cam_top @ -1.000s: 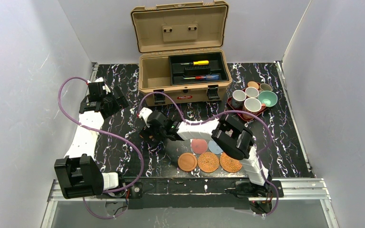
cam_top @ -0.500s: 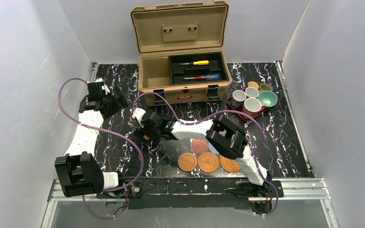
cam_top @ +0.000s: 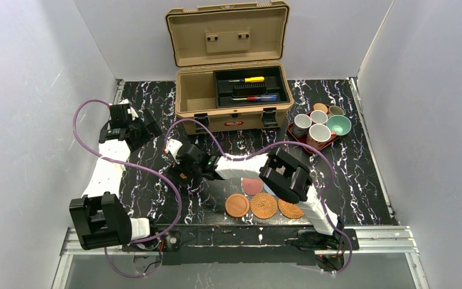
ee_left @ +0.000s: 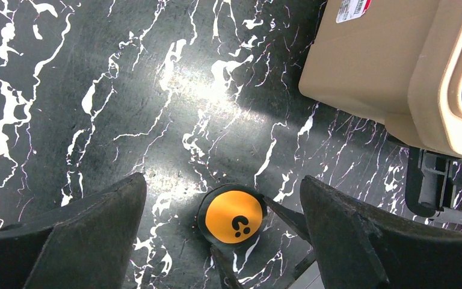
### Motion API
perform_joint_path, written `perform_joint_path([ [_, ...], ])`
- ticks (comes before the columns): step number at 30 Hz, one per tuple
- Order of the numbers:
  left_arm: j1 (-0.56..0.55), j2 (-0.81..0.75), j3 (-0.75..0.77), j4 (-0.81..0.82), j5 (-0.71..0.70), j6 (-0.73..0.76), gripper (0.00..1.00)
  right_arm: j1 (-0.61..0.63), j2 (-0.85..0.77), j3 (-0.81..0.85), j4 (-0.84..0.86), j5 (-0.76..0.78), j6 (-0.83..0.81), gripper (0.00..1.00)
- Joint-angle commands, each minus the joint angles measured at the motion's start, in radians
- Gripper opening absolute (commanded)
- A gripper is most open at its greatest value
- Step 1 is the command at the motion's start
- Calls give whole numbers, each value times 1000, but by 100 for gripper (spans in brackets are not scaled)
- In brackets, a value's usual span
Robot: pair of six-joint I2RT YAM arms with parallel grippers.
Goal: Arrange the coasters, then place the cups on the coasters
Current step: Move the coaster to the center of the board.
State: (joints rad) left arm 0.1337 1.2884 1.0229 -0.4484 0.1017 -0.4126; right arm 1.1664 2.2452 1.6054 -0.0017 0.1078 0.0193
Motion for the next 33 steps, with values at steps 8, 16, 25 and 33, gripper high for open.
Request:
perform_joint_path([
  [8, 7, -5, 9, -3, 20, -2, 98, -13, -39, -185, -137, 133, 89, 87],
  [16, 7, -6, 8, -3, 21, -4, 98, -84, -139, -313, -148, 226, 174, 81],
  [25, 6, -6, 5, -1, 26, -4, 98, -142, -237, -447, -150, 266, 208, 81],
  [33, 6, -4, 4, -2, 30, -4, 98, -174, -300, -515, -167, 298, 259, 80],
])
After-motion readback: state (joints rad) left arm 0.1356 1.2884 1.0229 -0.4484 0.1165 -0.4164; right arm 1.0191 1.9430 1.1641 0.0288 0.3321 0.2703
